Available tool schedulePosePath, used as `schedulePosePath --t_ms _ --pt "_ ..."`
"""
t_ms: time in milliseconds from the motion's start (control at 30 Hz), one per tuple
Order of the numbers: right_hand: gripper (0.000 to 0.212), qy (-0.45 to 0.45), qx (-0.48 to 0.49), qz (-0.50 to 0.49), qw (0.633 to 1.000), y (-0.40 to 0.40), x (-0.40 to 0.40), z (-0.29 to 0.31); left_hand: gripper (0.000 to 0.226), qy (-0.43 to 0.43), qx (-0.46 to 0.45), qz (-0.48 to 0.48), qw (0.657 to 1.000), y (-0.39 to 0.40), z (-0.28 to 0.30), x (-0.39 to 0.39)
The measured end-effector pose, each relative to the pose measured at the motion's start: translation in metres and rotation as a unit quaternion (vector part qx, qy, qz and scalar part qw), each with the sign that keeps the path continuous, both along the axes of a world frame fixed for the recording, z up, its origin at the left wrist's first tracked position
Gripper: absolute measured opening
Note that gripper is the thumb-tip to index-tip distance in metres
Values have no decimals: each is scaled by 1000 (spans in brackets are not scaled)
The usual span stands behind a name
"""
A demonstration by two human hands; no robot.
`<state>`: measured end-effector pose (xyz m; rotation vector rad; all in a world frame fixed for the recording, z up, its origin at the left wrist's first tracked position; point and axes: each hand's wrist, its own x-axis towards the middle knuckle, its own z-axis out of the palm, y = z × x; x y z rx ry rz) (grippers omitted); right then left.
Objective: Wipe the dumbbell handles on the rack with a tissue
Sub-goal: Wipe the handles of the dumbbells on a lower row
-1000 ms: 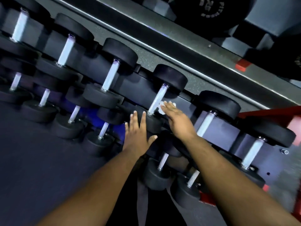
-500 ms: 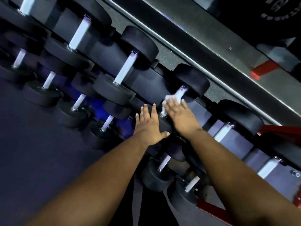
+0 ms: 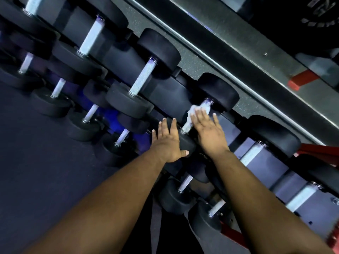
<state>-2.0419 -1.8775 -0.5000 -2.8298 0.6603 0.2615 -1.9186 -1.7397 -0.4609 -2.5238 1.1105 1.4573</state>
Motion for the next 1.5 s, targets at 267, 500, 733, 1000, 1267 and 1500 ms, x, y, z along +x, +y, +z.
schedulePosePath --t_ms 267,500,733,1000,1267,1500 --pt "68 -5 74 -14 997 24 1 10 130 11 -2 0 1000 0 1 2" --pt "76 -54 73 -112 990 10 4 1 130 14 -6 2 1000 1 -1 3" --pt "68 -86 123 -180 972 16 13 -7 129 12 -13 2 1000 2 -1 3" --pt "58 -90 194 -194 957 44 4 1 129 24 -21 11 999 4 -3 4" --pt "53 -167 261 -327 893 46 22 14 130 16 -22 7 1000 3 -4 4" --pt "73 -185 390 -452 781 37 37 9 130 15 -21 8 1000 4 -4 4"
